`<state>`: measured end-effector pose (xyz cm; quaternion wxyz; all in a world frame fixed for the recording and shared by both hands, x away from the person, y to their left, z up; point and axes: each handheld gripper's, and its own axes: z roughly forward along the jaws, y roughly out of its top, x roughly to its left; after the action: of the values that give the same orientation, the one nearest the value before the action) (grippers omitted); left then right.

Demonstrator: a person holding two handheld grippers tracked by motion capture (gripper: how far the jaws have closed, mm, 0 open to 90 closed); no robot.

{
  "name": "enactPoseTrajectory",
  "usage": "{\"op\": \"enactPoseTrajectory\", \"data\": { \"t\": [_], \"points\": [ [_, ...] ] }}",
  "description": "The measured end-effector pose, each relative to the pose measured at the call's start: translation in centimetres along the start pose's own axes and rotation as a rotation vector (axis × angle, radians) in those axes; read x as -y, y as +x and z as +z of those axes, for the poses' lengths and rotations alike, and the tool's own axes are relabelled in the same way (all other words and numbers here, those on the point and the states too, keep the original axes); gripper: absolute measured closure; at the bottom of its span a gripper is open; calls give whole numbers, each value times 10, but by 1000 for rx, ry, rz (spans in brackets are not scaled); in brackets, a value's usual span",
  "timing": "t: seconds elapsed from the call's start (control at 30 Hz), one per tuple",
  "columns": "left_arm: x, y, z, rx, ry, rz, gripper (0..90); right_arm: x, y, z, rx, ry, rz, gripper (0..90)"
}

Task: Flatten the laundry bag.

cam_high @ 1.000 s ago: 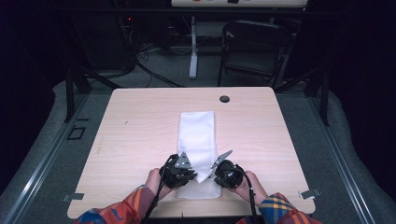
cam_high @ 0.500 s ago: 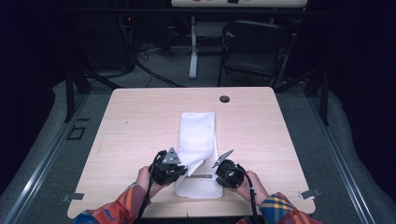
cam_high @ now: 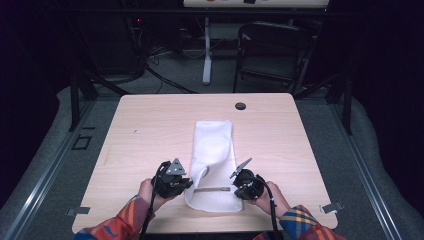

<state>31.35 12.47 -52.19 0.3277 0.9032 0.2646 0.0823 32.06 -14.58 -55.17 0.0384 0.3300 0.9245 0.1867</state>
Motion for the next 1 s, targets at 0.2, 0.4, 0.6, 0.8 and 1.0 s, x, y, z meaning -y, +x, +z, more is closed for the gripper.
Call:
{"op": "enactPoseTrajectory", "data": {
  "t": [0.2, 0.4, 0.6, 0.8, 1.0],
  "points": [
    [-2, -2, 3, 2, -1, 0, 848, -5, -2, -5, 36, -72, -41, 900],
    [-4, -6, 7, 6, 1, 15, 847, -13, -7, 0, 35, -90, -61, 900],
    [-6, -6, 11, -2, 11, 26, 847, -16, -9, 7, 7, -70, -53, 900],
    [-5, -5, 8, -15, 15, 30, 848, -16, -6, 7, 40, -49, -57, 900],
    [0, 3, 1, -22, 10, 1, 847, -14, -10, 5, 42, -37, -38, 900]
  ]
}}
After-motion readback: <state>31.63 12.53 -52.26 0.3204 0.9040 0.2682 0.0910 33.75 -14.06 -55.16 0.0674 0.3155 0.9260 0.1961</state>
